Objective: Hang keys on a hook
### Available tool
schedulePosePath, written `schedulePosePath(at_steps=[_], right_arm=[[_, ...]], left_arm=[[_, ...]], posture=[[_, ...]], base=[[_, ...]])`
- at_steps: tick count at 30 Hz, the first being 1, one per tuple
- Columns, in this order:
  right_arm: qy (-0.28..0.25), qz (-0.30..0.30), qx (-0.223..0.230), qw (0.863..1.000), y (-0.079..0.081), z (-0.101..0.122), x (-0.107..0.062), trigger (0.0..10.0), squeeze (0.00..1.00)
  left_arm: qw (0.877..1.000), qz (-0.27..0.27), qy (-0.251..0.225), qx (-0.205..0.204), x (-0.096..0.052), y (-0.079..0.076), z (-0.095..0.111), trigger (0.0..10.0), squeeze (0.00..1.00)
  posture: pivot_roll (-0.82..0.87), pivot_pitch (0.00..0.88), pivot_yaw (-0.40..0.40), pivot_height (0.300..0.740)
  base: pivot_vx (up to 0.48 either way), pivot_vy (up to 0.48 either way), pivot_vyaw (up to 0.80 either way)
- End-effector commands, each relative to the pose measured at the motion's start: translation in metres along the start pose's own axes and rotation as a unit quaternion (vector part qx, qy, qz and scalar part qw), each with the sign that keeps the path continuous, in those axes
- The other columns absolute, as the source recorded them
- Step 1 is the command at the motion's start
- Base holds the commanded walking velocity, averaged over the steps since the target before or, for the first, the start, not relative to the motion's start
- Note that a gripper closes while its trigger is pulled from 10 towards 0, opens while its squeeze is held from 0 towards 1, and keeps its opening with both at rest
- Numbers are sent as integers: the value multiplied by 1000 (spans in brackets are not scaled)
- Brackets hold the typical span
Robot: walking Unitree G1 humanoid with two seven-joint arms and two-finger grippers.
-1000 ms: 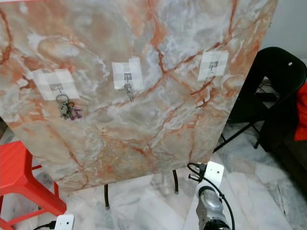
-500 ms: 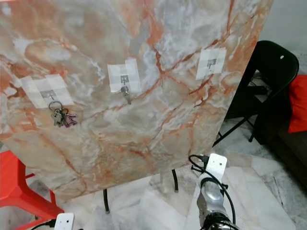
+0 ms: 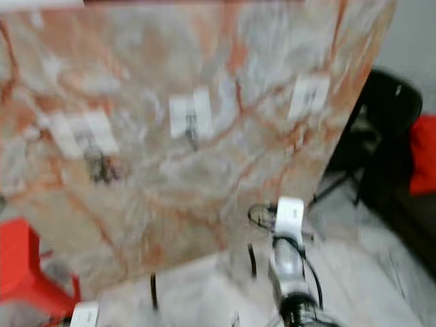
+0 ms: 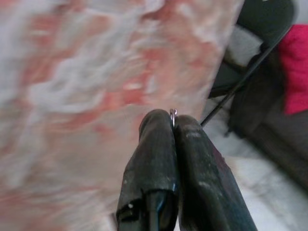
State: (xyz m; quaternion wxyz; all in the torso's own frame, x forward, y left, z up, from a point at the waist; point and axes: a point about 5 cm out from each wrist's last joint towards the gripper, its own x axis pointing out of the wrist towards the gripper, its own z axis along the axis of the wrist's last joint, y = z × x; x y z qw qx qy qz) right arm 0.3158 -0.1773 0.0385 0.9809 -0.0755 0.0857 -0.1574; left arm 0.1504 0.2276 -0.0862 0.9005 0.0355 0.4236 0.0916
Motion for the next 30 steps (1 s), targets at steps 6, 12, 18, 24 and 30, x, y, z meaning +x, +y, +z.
schedulePosePath(at_steps=[6, 12, 18, 24, 30], right_arm=[[-58, -84, -76, 992, -24, 17, 9, 10000, 0], [-127, -145, -159, 968, -31, 34, 10, 10000, 0], [-150, -158, -186, 958, -28, 38, 9, 10000, 0], [-156, -157, -192, 956, -24, 38, 7, 10000, 0], [-156, -160, -196, 955, -25, 37, 6, 10000, 0]], left_arm=[[1000, -10, 9, 1, -1, -6, -4, 10000, 0], [1000, -11, 9, 1, -1, -6, -4, 10000, 0], [1000, -12, 6, 1, 0, -6, -2, 10000, 0], [1000, -13, 7, 3, 0, -5, -3, 10000, 0], [1000, -14, 10, 3, -1, -4, -4, 10000, 0]], posture=[[20, 0, 1, 740], [24, 0, 3, 740], [28, 0, 5, 740], [25, 0, 10, 740], [24, 0, 8, 740]], base=[[0, 0, 0], [0, 0, 0], [0, 0, 0], [0, 0, 0], [0, 0, 0]])
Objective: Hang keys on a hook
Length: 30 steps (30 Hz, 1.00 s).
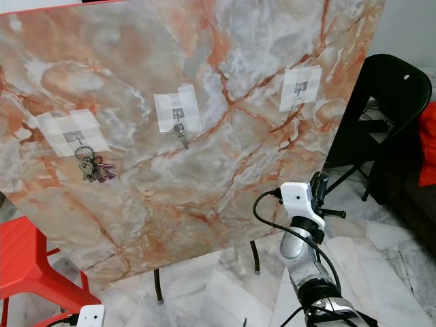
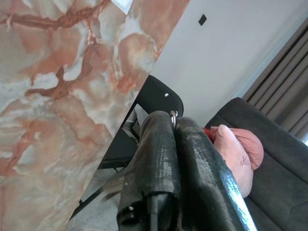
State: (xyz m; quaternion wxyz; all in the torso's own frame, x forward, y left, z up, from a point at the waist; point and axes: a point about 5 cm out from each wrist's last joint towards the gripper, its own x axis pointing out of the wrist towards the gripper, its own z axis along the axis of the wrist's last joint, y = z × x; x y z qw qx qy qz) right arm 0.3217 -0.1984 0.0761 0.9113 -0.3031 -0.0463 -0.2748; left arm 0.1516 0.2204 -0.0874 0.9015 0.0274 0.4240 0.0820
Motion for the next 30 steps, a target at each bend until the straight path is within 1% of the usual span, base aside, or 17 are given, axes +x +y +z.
schedulePosePath(at_steps=[1, 3, 6, 11, 15, 17, 19, 21, 22, 24, 26, 27, 28, 29, 30], right_arm=[[-4, -7, 1, 1000, -1, 2, 1, 10000, 0], [-7, -8, -7, 1000, -2, 2, 1, 10000, 0], [-26, -10, -24, 999, -3, 5, 3, 10000, 0], [-25, -13, -20, 999, -5, 6, 5, 10000, 0], [-6, -6, -8, 1000, -5, 3, 7, 10000, 0], [24, 16, 13, 1000, 0, -2, 3, 10000, 0], [44, 23, 22, 999, 0, -7, 0, 10000, 0], [75, 33, 47, 996, 1, -15, -4, 10000, 0], [97, 34, 50, 993, 0, -23, -8, 10000, 0], [122, 35, 53, 990, -1, -33, -13, 10000, 0], [161, 41, 67, 984, -4, -49, -24, 10000, 0], [168, 47, 70, 982, -4, -52, -27, 10000, 0], [201, 64, 96, 973, -1, -59, -33, 10000, 0], [223, 72, 115, 965, 1, -63, -38, 10000, 0], [223, 72, 115, 965, 1, -63, -38, 10000, 0]], left_arm=[[1000, -2, 10, 6, -1, 3, -4, 10000, 0], [1000, -2, 10, 6, -1, 3, -5, 10000, 0], [1000, -3, 10, 5, -1, 3, -5, 10000, 0], [1000, -3, 10, 4, -1, 3, -5, 10000, 0], [1000, -2, 9, -2, -1, 2, -5, 10000, 0], [1000, -4, 8, -3, -1, 2, -5, 10000, 0], [1000, -3, 10, -2, -1, 3, -5, 10000, 0], [1000, -3, 13, -3, -1, 3, -6, 10000, 0], [1000, -3, 15, -2, -2, 4, -7, 10000, 0], [1000, -3, 17, -2, -2, 4, -8, 10000, 0], [1000, -3, 21, -2, -3, 4, -10, 10000, 0], [1000, -3, 22, -2, -3, 4, -11, 10000, 0], [1000, -4, 23, -2, -3, 4, -11, 10000, 0], [1000, -4, 24, -3, -3, 3, -12, 10000, 0], [1000, -4, 24, -3, -3, 3, -12, 10000, 0]], posture=[[24, 0, 8, 740], [22, 0, 7, 740], [23, 0, 6, 740], [21, 0, 3, 740], [20, 0, -1, 740], [17, 0, -6, 740], [16, 0, -6, 740], [14, 0, -6, 740], [11, 0, -7, 740], [8, 0, -9, 740], [4, 0, -14, 740], [4, 0, -15, 740], [7, 0, -19, 740], [7, 0, -19, 740], [7, 0, -19, 740]], base=[[0, 0, 0], [0, 0, 0], [0, 0, 0], [0, 0, 0], [0, 0, 0], [0, 0, 0], [0, 0, 0], [0, 0, 0], [0, 0, 0], [0, 0, 0], [0, 0, 0], [0, 0, 0], [0, 0, 0], [0, 0, 0], [0, 0, 0]])
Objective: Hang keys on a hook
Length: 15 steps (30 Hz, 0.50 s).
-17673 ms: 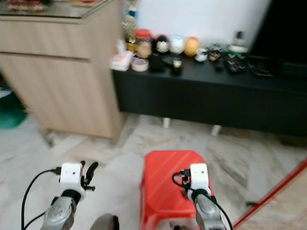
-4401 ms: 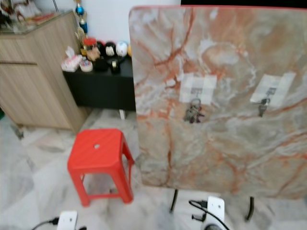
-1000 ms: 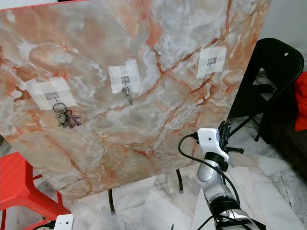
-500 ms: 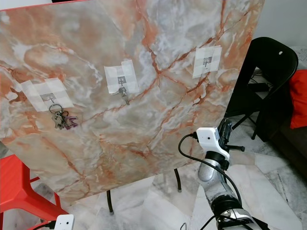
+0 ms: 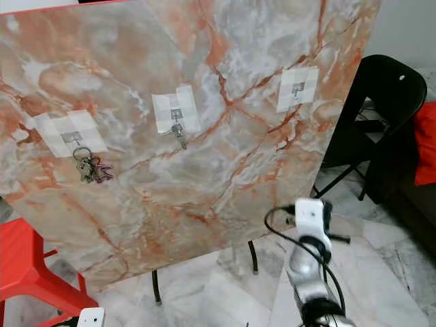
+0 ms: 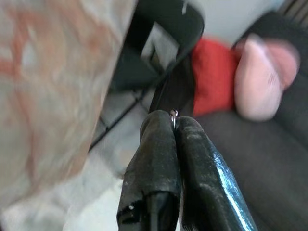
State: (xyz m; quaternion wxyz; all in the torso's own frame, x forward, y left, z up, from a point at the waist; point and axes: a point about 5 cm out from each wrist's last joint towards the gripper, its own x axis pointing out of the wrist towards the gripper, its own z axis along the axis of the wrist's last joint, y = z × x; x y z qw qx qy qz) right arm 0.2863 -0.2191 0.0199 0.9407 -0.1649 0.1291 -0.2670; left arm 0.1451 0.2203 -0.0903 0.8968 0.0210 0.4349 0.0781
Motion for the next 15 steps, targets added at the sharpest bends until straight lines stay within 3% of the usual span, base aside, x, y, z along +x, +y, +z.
schedulePosePath(at_steps=[1, 3, 6, 8, 15], right_arm=[[59, 32, 56, 996, 7, -12, -5, 10000, 0], [148, 88, 98, 980, 19, -36, -19, 10000, 0], [186, 103, 91, 973, 21, -52, -29, 10000, 0], [199, 113, 86, 970, 22, -59, -34, 10000, 0], [168, 158, 92, 969, 31, -47, -31, 10000, 0]], left_arm=[[1000, 2, 12, 0, -1, 2, -5, 10000, 0], [1000, 1, 14, -3, -2, 1, -6, 10000, 0], [1000, -2, 15, -4, -2, -1, -7, 10000, 0], [1000, -2, 15, -4, -2, -1, -7, 10000, 0], [1000, 3, 19, -1, -2, 4, -8, 10000, 0]], posture=[[10, 0, -22, 740], [10, 0, -21, 740], [17, 0, -22, 740], [24, 0, -22, 740], [11, 0, -15, 740]], base=[[0, 0, 0], [0, 0, 0], [0, 0, 0], [0, 0, 0], [0, 0, 0]])
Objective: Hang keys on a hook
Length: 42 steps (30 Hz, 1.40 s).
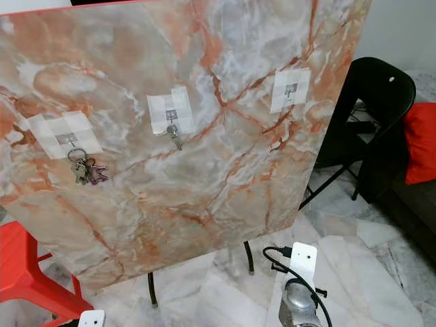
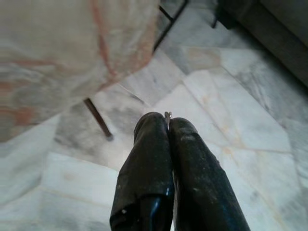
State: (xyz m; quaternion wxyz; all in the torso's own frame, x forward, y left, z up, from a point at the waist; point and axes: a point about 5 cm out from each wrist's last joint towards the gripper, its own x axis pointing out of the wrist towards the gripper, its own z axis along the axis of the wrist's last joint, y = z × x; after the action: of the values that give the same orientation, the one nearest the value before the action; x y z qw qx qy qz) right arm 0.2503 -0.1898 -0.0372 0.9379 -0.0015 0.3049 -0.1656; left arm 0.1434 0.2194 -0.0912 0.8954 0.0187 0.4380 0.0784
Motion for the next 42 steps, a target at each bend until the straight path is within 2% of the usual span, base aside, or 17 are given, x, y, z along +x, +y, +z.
schedulePosePath(at_steps=[1, 11, 27, 42], right_arm=[[-23, 18, -9, 1000, 5, 12, 2, 10000, 0], [-32, 36, -11, 999, 10, 17, 3, 10000, 0], [-36, 17, -18, 999, 6, 20, 4, 10000, 0], [-49, 25, -18, 998, 10, 28, 5, 10000, 0]], left_arm=[[1000, 4, 16, 1, -1, 5, -6, 10000, 0], [1000, 8, 19, 1, -2, 8, -7, 10000, 0], [1000, 6, 21, 0, -2, 6, -7, 10000, 0], [1000, 5, 22, -1, -2, 3, -8, 10000, 0]], posture=[[13, 0, -11, 740], [17, 0, -8, 740], [15, 0, -10, 740], [21, 0, -12, 740]], base=[[0, 0, 0], [0, 0, 0], [0, 0, 0], [278, 0, 0]])
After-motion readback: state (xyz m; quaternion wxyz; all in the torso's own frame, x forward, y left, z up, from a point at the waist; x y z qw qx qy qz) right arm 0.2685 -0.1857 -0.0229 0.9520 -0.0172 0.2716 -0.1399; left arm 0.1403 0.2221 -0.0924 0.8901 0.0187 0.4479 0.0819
